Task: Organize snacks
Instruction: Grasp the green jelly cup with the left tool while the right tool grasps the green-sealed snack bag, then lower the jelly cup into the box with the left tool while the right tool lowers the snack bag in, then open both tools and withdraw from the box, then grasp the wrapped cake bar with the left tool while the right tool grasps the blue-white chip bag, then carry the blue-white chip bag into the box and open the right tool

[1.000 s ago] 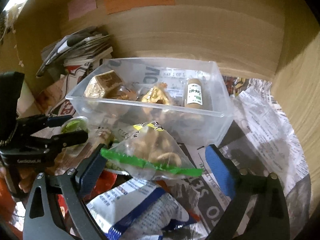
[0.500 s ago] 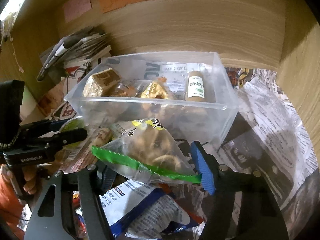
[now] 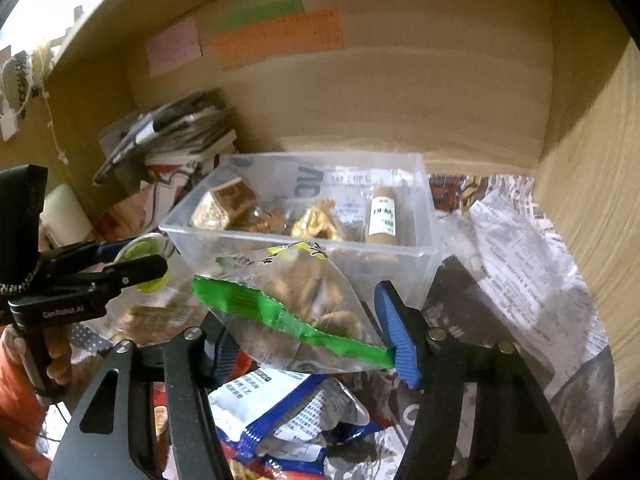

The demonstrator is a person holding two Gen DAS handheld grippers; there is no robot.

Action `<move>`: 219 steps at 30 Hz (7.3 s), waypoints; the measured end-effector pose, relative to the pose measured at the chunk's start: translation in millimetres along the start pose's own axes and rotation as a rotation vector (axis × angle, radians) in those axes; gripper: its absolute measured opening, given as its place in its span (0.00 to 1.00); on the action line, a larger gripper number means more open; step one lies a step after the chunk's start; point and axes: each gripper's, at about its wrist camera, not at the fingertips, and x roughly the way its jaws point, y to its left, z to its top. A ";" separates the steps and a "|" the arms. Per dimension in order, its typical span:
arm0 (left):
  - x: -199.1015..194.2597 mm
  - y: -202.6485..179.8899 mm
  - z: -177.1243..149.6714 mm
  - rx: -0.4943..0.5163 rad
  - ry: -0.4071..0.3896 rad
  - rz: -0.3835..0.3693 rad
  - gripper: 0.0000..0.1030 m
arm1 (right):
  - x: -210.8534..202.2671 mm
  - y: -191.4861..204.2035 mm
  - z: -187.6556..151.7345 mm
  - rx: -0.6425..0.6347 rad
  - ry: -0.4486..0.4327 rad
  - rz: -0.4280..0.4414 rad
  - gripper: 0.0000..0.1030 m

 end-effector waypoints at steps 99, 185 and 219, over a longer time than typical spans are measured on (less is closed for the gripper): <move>-3.0 -9.5 -3.9 0.046 0.014 0.068 0.76 | -19.4 -5.9 1.9 -0.009 -0.027 -0.086 0.79; 3.3 -24.3 58.6 0.076 -0.183 0.084 0.36 | 12.2 16.0 73.6 -0.070 -0.121 -0.010 0.45; 84.2 5.3 82.8 -0.027 -0.074 0.119 0.57 | 83.1 18.2 89.1 -0.120 0.025 -0.054 0.65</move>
